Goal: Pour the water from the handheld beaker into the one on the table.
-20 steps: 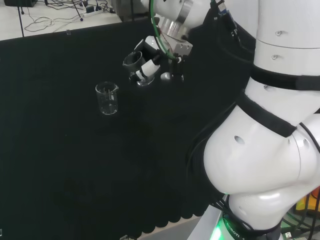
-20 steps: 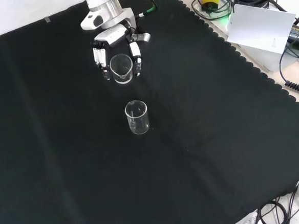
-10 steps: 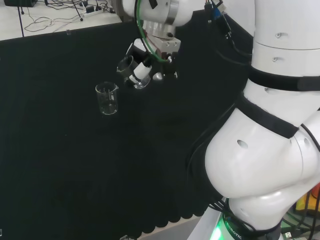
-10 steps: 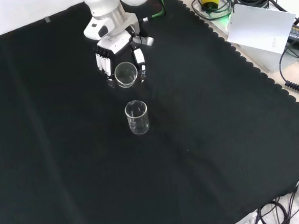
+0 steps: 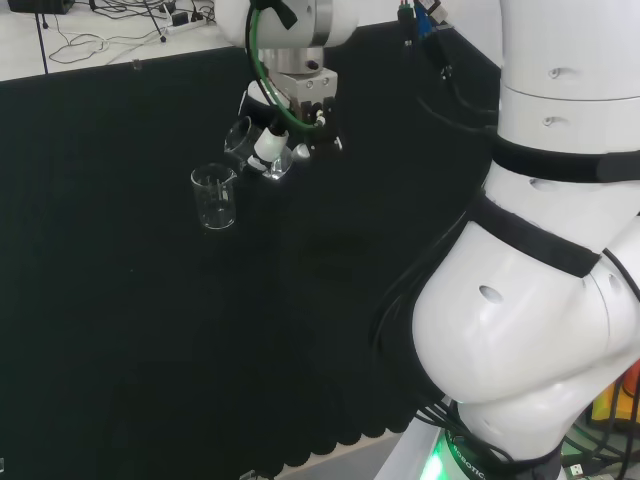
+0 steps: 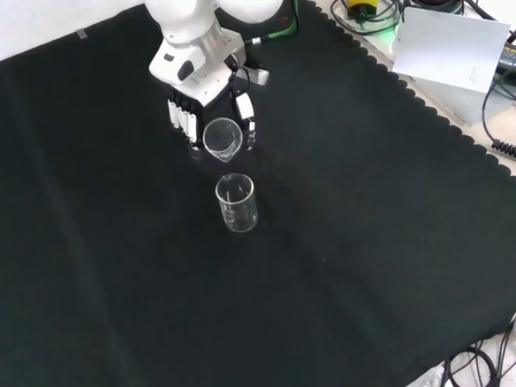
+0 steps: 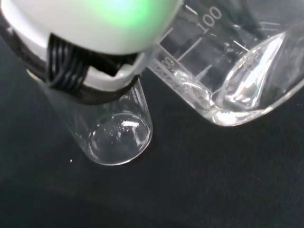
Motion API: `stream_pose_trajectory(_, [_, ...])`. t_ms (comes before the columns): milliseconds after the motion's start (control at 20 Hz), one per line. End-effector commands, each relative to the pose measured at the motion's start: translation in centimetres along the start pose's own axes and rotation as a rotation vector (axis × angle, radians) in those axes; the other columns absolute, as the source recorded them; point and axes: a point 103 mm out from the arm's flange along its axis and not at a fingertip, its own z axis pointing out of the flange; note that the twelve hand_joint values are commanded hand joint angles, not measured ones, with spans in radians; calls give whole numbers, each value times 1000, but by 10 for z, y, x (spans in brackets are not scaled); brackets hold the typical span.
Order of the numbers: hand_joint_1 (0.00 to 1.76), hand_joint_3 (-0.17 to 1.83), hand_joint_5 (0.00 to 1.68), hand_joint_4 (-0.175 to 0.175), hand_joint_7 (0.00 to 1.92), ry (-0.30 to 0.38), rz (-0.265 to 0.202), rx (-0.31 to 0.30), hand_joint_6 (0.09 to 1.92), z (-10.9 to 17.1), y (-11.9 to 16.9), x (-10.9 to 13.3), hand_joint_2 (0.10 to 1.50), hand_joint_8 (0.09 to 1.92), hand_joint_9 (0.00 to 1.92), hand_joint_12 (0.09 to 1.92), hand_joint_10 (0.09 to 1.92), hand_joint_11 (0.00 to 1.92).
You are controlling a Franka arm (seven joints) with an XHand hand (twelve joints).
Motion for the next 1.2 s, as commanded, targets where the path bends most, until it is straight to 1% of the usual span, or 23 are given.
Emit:
stream_pose_trajectory(50, [1159, 724, 1251, 41, 1497, -67, -3, 42, 742, -2, 4, 8, 629, 675, 1335, 860, 618, 1162])
stream_pose_trajectory(250, [1158, 736, 1240, 35, 1483, -112, 2, 66, 767, -6, 5, 9, 628, 701, 1319, 861, 642, 1158])
stream_pose_trajectory(700, [1157, 739, 1238, 36, 1475, -231, 4, 122, 773, -15, 6, 21, 628, 709, 1313, 862, 648, 1151])
stream_pose_trajectory(900, [1153, 742, 1228, 48, 1464, -263, 7, 146, 791, -17, 6, 26, 630, 729, 1305, 872, 661, 1146])
stream_pose_trajectory(1200, [1151, 745, 1226, 50, 1460, -300, 10, 168, 796, -20, 6, 29, 630, 736, 1302, 874, 664, 1144])
